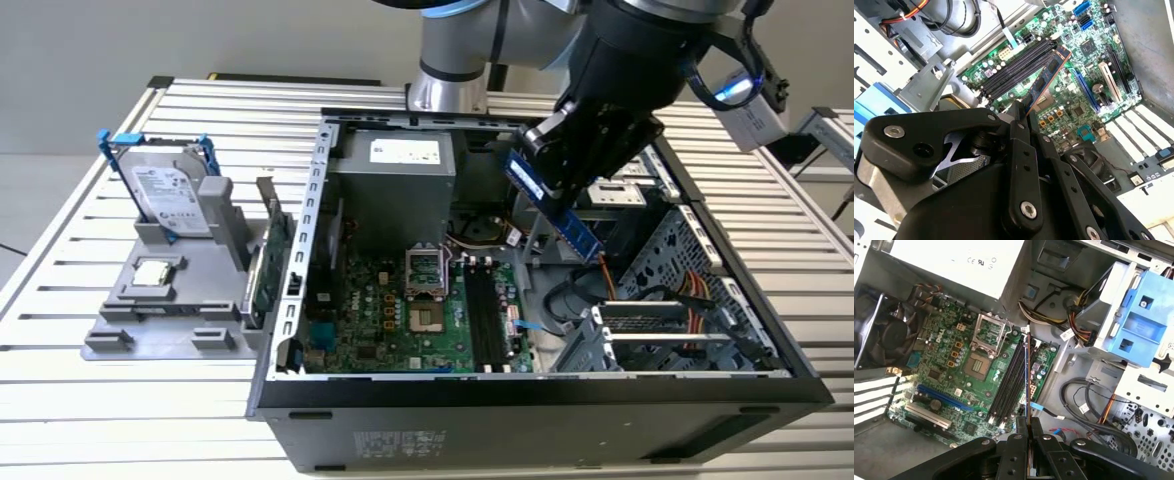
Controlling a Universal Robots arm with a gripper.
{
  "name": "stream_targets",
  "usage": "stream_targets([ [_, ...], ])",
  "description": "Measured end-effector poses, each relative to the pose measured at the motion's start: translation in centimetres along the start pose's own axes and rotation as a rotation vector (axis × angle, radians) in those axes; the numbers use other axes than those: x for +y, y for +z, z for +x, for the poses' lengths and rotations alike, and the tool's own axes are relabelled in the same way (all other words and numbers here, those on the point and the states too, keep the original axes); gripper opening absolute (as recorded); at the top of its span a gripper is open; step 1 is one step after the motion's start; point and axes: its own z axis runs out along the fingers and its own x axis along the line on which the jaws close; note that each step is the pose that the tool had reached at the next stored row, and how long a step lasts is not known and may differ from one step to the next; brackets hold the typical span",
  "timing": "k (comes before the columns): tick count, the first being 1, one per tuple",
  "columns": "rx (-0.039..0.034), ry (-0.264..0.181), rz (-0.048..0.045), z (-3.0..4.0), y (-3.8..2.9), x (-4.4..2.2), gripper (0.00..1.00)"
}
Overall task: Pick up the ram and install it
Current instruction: 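Insert the ram into the slot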
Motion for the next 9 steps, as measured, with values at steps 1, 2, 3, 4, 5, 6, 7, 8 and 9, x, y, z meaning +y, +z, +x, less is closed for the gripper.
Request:
stream_targets([
  [1, -0.0001, 0.006, -0.0004, 0.01, 0.00, -0.03, 0.00],
  [2, -0.0002, 0.010, -0.0007, 0.02, 0.00, -0.06, 0.00],
  [3, -0.0003, 0.016, -0.0011, 0.02, 0.00, -0.10, 0.00],
  [4, -0.0004, 0.021, -0.0015, 0.04, 0.00, -0.13, 0.00],
  [5, -0.0005, 0.026, -0.0018, 0.04, 0.00, -0.15, 0.00],
  [6, -0.0006, 0.031, -0.0022, 0.05, 0.00, -0.18, 0.00],
  [7, -0.0007, 0.036, -0.0027, 0.06, 0.00, -0.21, 0.00],
  [8, -0.0008, 0.041, -0.0030, 0.07, 0.00, -0.24, 0.00],
  [9, -0.0009, 0.046, -0.0033, 0.08, 0.01, -0.27, 0.00],
])
